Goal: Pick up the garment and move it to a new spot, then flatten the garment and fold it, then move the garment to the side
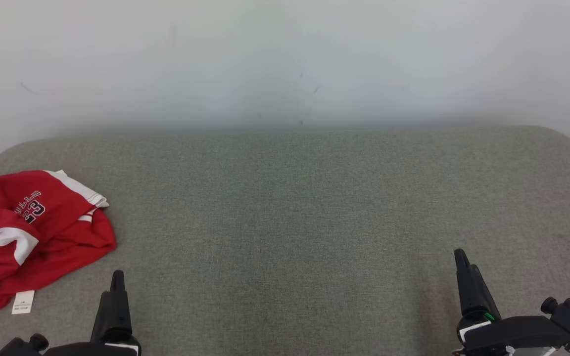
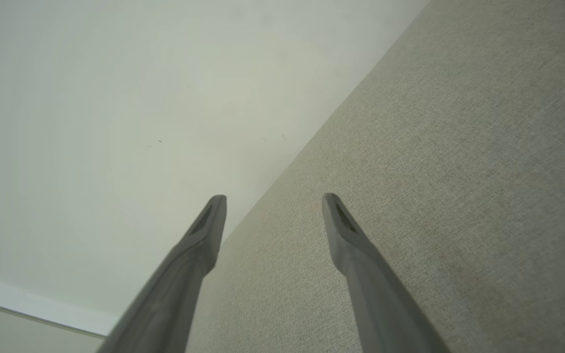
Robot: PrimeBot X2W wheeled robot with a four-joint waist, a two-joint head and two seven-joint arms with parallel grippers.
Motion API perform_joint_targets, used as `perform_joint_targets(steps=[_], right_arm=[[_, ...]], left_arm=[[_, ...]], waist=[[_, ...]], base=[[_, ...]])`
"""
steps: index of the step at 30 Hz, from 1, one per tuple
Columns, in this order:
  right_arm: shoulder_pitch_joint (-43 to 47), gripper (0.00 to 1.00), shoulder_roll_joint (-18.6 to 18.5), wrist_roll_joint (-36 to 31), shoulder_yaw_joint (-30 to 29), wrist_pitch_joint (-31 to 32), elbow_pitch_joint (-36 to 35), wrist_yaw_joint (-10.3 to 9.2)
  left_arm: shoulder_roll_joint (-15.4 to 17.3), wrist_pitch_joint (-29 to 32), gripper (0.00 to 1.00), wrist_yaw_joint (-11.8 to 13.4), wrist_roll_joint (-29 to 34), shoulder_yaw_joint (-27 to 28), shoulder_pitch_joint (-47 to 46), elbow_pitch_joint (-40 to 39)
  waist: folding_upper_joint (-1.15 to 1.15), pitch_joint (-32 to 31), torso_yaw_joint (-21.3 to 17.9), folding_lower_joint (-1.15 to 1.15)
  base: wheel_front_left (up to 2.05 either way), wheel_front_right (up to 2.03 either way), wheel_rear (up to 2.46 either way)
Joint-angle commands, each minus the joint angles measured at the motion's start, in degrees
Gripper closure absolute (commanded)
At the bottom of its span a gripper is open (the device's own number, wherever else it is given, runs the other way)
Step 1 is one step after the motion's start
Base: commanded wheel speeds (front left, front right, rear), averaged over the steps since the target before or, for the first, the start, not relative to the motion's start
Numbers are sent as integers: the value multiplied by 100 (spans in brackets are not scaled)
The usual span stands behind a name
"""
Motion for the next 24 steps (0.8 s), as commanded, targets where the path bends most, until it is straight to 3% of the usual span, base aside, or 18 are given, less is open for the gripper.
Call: perform_joint_targets(steps=[1,10,24], right_arm=[[-12,0,-34,-192,33,-66,-103,-3],[35,0,-38,-1071,17,-216,-126,-4],[58,0,-43,-1876,20,-213,-146,-5]], left_arm=[[36,-52,0,31,210,-24,11,-143],[41,-224,0,213,1210,-164,85,-260],[133,-451,0,397,2407,-313,185,-302]], waist=[[0,-2,0,0],[0,-13,8,0],[0,-22,23,0]], base=[[0,0,0],[0,0,0],[0,0,0]])
